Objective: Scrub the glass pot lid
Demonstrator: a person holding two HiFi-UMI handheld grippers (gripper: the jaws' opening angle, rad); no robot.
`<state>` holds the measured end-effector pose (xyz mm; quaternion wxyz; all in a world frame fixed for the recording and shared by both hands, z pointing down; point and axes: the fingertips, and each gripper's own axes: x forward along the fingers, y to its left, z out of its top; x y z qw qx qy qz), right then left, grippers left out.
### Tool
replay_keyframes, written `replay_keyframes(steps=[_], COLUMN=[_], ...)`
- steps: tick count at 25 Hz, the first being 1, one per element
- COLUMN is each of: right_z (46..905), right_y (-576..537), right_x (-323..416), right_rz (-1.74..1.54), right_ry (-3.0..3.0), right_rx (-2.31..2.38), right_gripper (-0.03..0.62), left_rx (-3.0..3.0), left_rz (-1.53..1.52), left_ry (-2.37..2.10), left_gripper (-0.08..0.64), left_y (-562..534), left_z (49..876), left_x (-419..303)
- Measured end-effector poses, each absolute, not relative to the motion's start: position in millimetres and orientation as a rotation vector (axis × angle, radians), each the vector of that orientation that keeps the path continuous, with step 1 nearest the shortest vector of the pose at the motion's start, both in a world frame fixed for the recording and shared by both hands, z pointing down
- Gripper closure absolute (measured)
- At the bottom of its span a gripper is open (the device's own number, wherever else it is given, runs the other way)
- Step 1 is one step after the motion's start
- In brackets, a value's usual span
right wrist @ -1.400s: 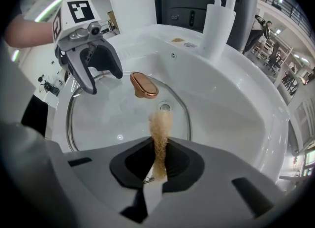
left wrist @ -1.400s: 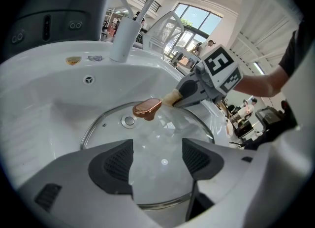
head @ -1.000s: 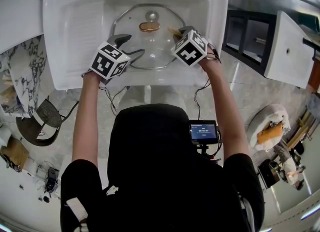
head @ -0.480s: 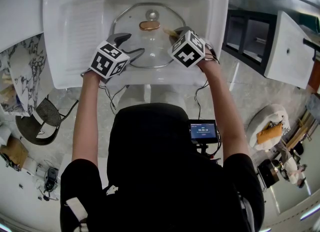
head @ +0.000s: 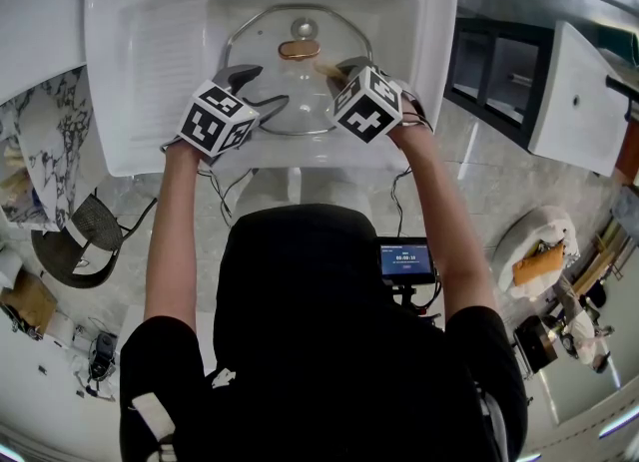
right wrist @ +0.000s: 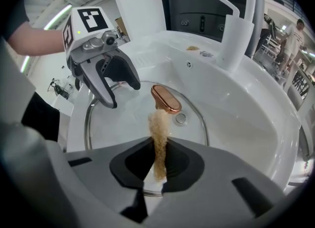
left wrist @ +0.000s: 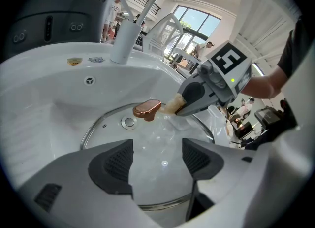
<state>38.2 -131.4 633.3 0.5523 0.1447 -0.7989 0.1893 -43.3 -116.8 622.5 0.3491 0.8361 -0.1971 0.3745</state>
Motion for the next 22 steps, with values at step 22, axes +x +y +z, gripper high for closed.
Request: replay_keyframes(steps=[22], right_z=[613], right_y=[-101], right_x=[-1], right_rz=[0.469], right_ry=[-1.978], right_rx=[0.236], right_gripper=[0.577], left_rx=[2.173], left_rz=[0.961], left_ry=[-0.510], left_gripper=[0.276], left_y=[-116], left_z=[622], left_x=[-44])
